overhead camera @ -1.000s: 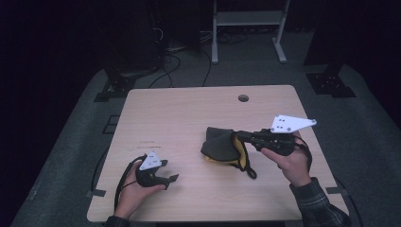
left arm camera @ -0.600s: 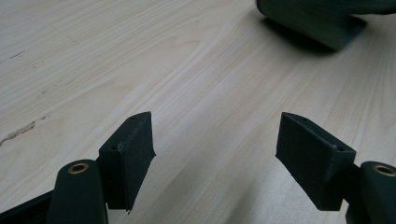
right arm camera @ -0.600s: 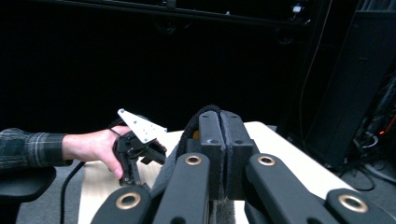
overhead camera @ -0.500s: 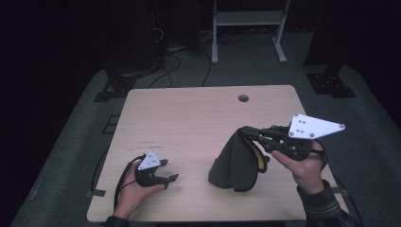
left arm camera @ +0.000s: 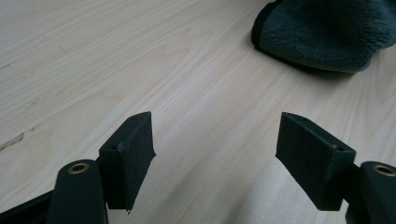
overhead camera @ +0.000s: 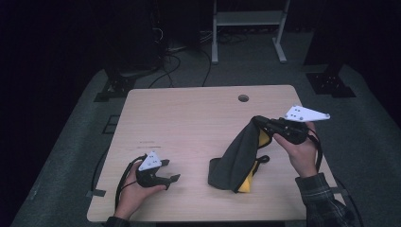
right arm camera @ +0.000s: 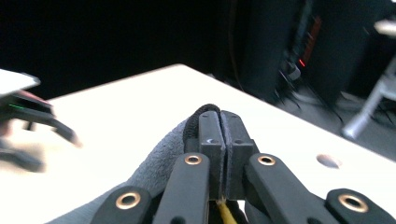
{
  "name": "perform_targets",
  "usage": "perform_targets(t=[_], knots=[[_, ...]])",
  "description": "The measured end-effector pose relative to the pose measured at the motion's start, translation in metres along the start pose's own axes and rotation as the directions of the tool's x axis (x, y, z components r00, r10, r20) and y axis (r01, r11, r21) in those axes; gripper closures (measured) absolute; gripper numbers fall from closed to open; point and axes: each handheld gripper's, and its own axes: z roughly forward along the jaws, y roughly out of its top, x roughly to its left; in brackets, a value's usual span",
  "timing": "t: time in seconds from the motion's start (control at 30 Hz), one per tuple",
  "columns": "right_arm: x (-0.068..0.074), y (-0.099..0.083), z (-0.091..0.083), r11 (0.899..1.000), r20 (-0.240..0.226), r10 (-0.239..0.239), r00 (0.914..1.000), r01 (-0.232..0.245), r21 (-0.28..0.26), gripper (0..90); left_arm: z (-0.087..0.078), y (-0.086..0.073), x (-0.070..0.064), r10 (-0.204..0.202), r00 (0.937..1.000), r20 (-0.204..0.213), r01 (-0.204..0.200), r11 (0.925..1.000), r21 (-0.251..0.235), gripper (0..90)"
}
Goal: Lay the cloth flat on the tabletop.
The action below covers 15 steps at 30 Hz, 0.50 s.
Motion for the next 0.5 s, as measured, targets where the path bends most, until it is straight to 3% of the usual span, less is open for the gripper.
perform_targets(t=[0.2,0.27,0.37,0.5], knots=[[-0.03,-0.038,0.025,0.989,0.091,0.052,0.9945,-0.064,0.134,87.1,0.009,0.013,-0.017,0.031,0.9983,0.05,-0.03,0.9994,-0.02,26.7],[-0.038,-0.049,0.033,0.979,0.104,0.072,0.992,-0.09,0.183,79.0,0.014,0.019,-0.027,0.052,0.9956,0.078,-0.05,0.9984,-0.026,26.9],[-0.045,-0.054,0.034,0.974,0.12,0.096,0.9882,-0.118,0.192,68.6,0.024,0.027,-0.044,0.078,0.9883,0.131,-0.074,0.9966,-0.035,28.8],[-0.044,-0.052,0.025,0.978,0.114,0.109,0.9876,-0.126,0.163,63.9,0.041,0.033,-0.067,0.105,0.9744,0.198,-0.102,0.9944,-0.03,32.7]])
